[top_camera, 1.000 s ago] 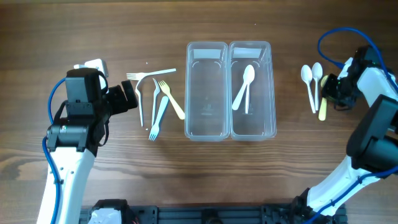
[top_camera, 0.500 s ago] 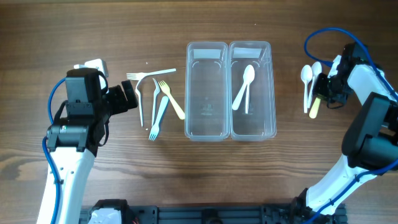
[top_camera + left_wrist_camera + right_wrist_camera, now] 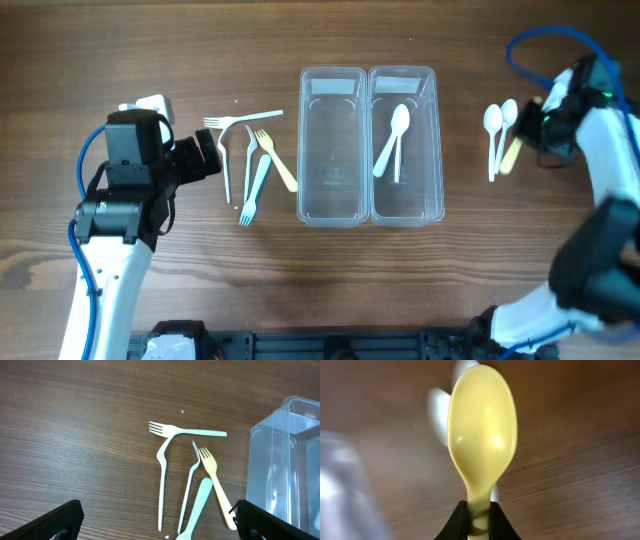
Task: Pack container
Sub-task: 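Place the yellow spoon into the right container, then grasp a white spoon with the right gripper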
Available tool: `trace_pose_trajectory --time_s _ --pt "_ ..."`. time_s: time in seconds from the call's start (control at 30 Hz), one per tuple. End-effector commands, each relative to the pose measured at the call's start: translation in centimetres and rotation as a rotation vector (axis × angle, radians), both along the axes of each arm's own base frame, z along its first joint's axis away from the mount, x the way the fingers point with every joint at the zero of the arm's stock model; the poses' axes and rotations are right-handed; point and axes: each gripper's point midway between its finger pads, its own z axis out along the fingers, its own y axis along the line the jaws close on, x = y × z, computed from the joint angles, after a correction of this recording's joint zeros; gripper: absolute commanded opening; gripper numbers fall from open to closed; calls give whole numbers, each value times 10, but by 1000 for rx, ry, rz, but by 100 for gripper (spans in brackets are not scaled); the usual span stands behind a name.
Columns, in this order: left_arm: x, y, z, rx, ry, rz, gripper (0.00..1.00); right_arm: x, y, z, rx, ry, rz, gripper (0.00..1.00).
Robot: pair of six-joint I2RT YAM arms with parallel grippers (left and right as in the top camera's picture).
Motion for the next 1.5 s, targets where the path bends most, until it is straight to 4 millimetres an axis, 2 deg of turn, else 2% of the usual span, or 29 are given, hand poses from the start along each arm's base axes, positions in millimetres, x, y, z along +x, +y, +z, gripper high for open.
trace_pose_trajectory --time_s 0.0,0.03,0.07,0.13,0.17,0.27,0.3,0.33,0.47,0.53,0.57,0.63,0.73,0.77,0.8,0.83,0.9,0.97,1.0,1.03,1.1,1.13,1.17,1.23,1.33,1.47 --pt "4 3 9 19 -23 -5 100 5 45 96 103 -276 97 4" --pt "4 3 9 20 -23 -5 100 2 57 115 102 -322 129 4" --pt "4 3 9 19 -23 -5 100 0 68 124 102 -346 157 4" --pt "4 3 9 20 -23 -5 100 -3 96 132 106 -359 228 4" --pt "4 3 9 19 -23 -5 100 -5 114 129 118 -344 274 4" --pt "4 3 9 20 -23 -5 100 -6 156 105 125 -273 374 4" --pt "4 3 9 20 -23 -5 100 -5 166 92 113 -239 392 4" --pt "4 3 9 20 -23 -5 100 -3 180 68 91 -183 398 4" --pt "4 3 9 19 -23 -5 100 -3 214 5 96 -42 472 4" --pt "4 3 9 19 -23 -5 100 -2 224 -16 97 -2 494 4" --pt "4 3 9 20 -23 -5 100 -2 227 -22 97 7 501 5" --pt "4 3 9 20 -23 -5 100 0 231 -24 96 0 513 26" --pt "4 3 9 20 -23 -5 100 8 233 -8 70 -53 555 30" --pt "4 3 9 19 -23 -5 100 11 232 1 57 -75 550 30" --pt "4 3 9 20 -23 -5 100 18 227 22 25 -132 537 30" --pt "4 3 9 20 -23 -5 100 25 216 48 -23 -206 505 30" --pt "4 3 9 19 -23 -5 100 34 192 80 -95 -296 436 30" --pt "4 3 9 19 -23 -5 100 39 147 110 -187 -369 313 31" --pt "4 3 9 19 -23 -5 100 39 120 116 -215 -373 247 31" --pt "4 3 9 19 -23 -5 100 38 104 115 -222 -365 210 31" --pt "4 3 9 20 -23 -5 100 33 63 104 -232 -316 121 33" --pt "4 3 9 20 -23 -5 100 29 36 90 -234 -263 63 33" --pt "4 3 9 19 -23 -5 100 26 20 79 -233 -227 30 33" --pt "4 3 9 20 -23 -5 100 19 -13 43 -215 -128 -18 32" --pt "4 3 9 20 -23 -5 100 18 -20 -1 -134 -40 -1 27" --pt "4 3 9 19 -23 -5 100 17 -16 -42 -114 47 38 27"
